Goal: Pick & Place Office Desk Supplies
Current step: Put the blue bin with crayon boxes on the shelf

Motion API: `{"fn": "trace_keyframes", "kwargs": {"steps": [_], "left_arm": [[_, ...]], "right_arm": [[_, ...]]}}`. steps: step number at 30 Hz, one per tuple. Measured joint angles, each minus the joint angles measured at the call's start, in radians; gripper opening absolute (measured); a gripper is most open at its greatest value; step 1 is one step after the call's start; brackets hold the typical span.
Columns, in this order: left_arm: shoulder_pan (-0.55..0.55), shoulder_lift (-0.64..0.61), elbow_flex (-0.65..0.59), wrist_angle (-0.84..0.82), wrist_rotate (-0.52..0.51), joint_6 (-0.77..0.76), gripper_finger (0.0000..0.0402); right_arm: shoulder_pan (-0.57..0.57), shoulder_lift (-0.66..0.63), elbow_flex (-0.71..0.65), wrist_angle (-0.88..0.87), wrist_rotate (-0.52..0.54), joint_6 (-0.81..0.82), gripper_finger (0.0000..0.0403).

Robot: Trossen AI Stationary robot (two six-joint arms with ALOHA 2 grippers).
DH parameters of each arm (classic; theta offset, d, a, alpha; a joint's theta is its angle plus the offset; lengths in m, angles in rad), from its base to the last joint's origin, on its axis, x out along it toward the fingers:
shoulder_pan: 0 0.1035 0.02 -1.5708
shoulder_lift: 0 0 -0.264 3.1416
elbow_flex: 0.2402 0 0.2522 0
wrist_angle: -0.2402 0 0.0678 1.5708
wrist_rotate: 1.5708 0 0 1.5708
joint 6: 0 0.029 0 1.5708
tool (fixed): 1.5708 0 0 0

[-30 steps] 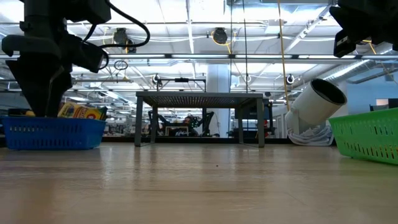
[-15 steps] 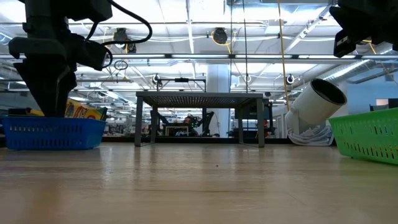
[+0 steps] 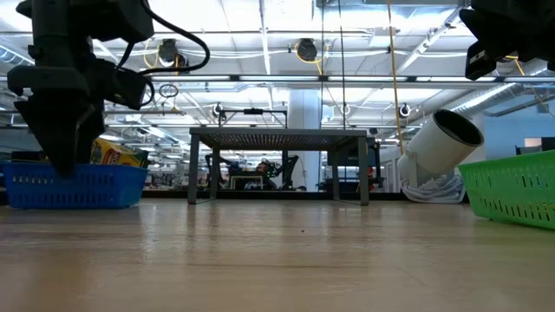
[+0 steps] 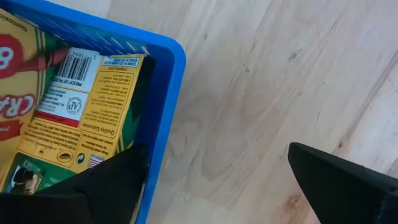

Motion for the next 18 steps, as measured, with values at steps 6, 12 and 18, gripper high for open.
{"fn": "trace_keyframes", "kwargs": {"steps": [6, 12, 18], "left_arm": [[0.000, 0.000, 0.000, 0.006, -0.016, -0.015, 0.0395], [-0.005, 0.000, 0.000, 0.008, -0.018, -0.064, 0.0395], [-0.006, 0.000, -0.001, 0.010, -0.018, -0.092, 0.0395]], "right_arm": [[0.000, 0.000, 0.000, 0.000, 0.000, 0.000, 0.0066], [0.000, 0.000, 0.000, 0.000, 0.000, 0.000, 0.0066], [0.000, 0.000, 0.000, 0.000, 0.000, 0.000, 0.0066]]}}
